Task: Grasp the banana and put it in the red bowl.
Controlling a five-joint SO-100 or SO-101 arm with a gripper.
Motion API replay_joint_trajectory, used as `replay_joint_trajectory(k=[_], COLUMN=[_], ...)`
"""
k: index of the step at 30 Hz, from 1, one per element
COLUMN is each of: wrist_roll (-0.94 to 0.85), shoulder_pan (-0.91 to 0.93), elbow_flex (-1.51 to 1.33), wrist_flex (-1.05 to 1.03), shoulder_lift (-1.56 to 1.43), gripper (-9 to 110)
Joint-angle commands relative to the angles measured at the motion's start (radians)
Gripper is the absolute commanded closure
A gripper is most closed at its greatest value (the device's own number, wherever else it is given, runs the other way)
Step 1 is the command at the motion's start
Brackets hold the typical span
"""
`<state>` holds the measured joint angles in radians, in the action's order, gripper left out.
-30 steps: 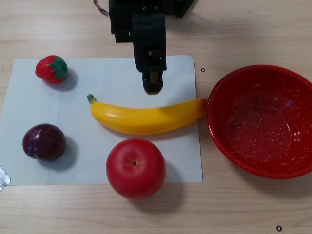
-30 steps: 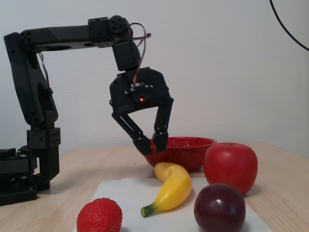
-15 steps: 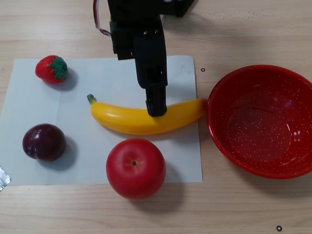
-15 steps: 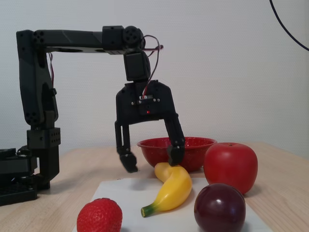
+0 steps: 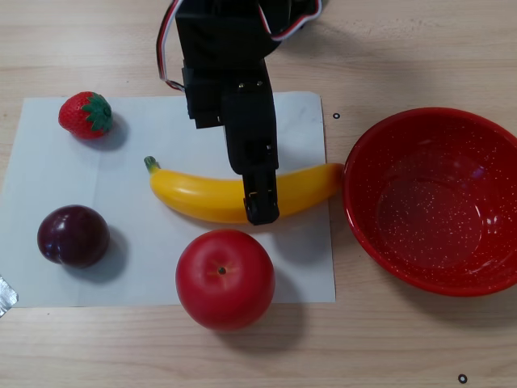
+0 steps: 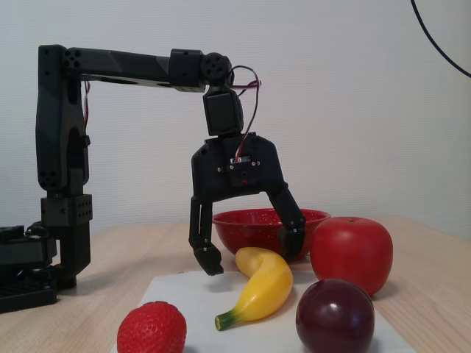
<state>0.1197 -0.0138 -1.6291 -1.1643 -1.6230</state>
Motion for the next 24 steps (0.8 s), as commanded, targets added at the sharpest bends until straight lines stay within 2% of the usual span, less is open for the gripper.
replay_joint_trajectory(k=[1,24], wrist_roll=[0.017,0.041], shoulder_pan=[0.000,-0.008], elbow_flex=[0.103,0.078], wrist_flex=[0.040,0.144], shoulder_lift=[-0.032,0.071], gripper=[63,64])
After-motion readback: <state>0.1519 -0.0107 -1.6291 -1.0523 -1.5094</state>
